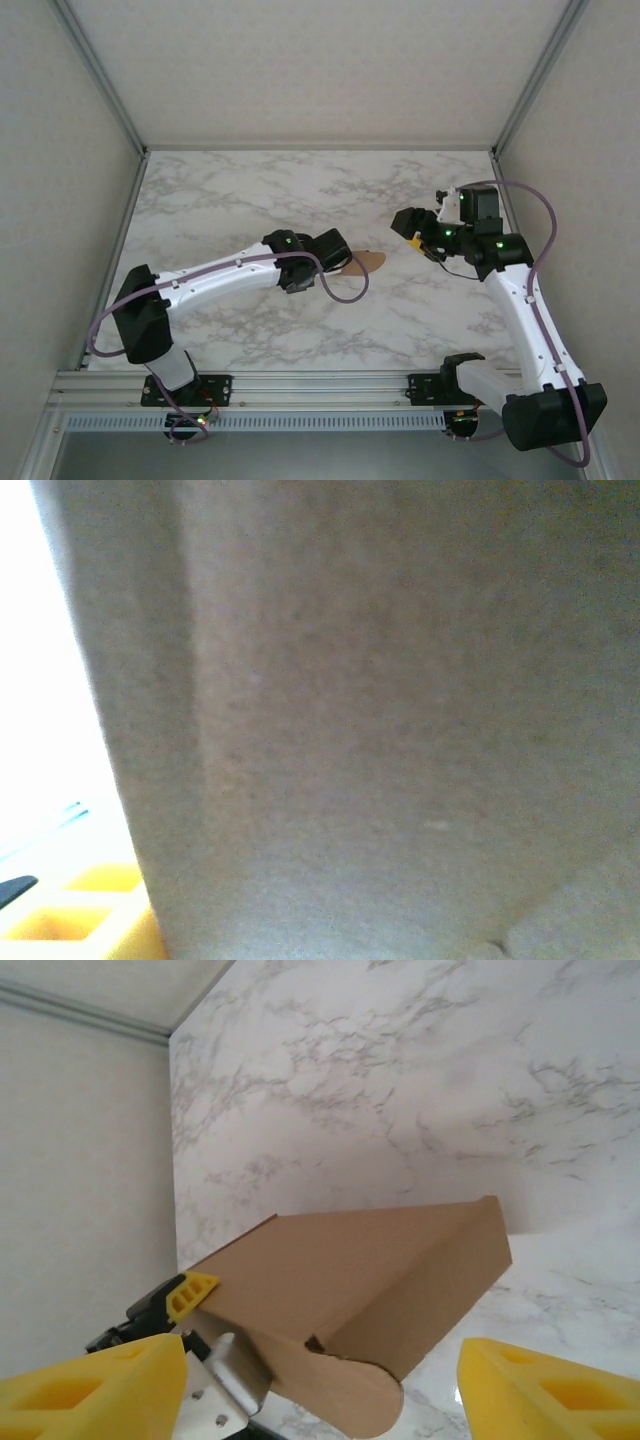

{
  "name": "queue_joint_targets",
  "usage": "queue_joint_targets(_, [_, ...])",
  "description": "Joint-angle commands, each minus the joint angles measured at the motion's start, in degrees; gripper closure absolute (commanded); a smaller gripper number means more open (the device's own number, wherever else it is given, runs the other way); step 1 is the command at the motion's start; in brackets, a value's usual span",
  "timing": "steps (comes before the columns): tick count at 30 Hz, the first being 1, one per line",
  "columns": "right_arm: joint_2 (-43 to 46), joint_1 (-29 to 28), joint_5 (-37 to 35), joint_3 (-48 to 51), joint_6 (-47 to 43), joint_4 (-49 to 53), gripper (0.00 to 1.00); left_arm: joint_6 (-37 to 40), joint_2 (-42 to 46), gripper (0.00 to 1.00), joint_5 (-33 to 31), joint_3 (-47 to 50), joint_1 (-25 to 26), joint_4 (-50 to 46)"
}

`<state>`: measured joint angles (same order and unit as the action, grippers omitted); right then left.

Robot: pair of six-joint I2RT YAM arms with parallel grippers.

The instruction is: Fold the paper box

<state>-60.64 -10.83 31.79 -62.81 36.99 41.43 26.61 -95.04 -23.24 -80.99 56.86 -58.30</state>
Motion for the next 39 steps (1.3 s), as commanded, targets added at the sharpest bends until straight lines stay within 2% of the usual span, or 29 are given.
queue_joint_targets(1, [0.01,-2.01,1.81,-3.46,-1.28,2.63,0.31,-2.87,-0.94,0.45,2.92,-4.51,1.45,-7.83])
queue_joint_targets(4, [0.32,-3.28,2.12,-3.93,0.28,2.59,0.38,-2.22,-1.74,0.44,5.97,-5.28,1.7,-7.12])
queue_joint_targets(8, [-0.06,-4.02,5.79,-3.2,4.68,-0.2,0.49,-0.32,-4.27,0.44,6.57,-4.65,0.83,-5.9])
queue_joint_targets(11, [-0.71,-3.95,4.73,-2.6,6.96,-0.7,0.6,1.37,-5.6,0.42,7.01,-5.32,-0.15,-3.58])
queue_joint_targets(16, [-2.27,-3.99,7.23,-0.22,13.12,-4.69,0.73,1.78,-10.54,0.39,7.4,-9.63,-1.25,-3.42])
queue_joint_targets(21, [-4.35,-4.0,8.14,0.9,14.72,-5.39,0.75,2.35,-13.17,0.37,8.03,-11.43,-2.16,-2.75])
queue_joint_targets(25, [-6.88,-3.94,7.89,0.61,16.14,-7.36,0.77,2.84,-14.02,0.41,6.73,-13.78,-3.15,-2.29])
queue_joint_targets(30, [-8.78,-3.22,0.21,-7.19,10.45,-0.51,0.74,2.14,-12.97,0.46,5.73,-15.84,-2.95,-2.72])
queue_joint_targets(32, [-10.38,-2.97,-2.82,-10.21,7.43,1.81,0.68,2.04,-11.76,0.45,6.92,-15.72,-2.15,-3.6])
queue_joint_targets(34, [-12.55,-2.64,-4.15,-12.05,5.6,1.45,0.62,2.08,-10.68,0.44,7.16,-15.7,-1.01,-4.57])
queue_joint_targets(36, [-16.6,-2.59,-4.48,-14.24,2.67,0.05,0.61,2.0,-9.57,0.43,7.33,-15.76,0.27,-5.19])
queue_joint_targets(39, [-25.09,-2.58,-2.5,-19.5,-3.57,-0.76,0.65,2.06,-8.13,0.43,6.91,-14.56,1.48,-5.55])
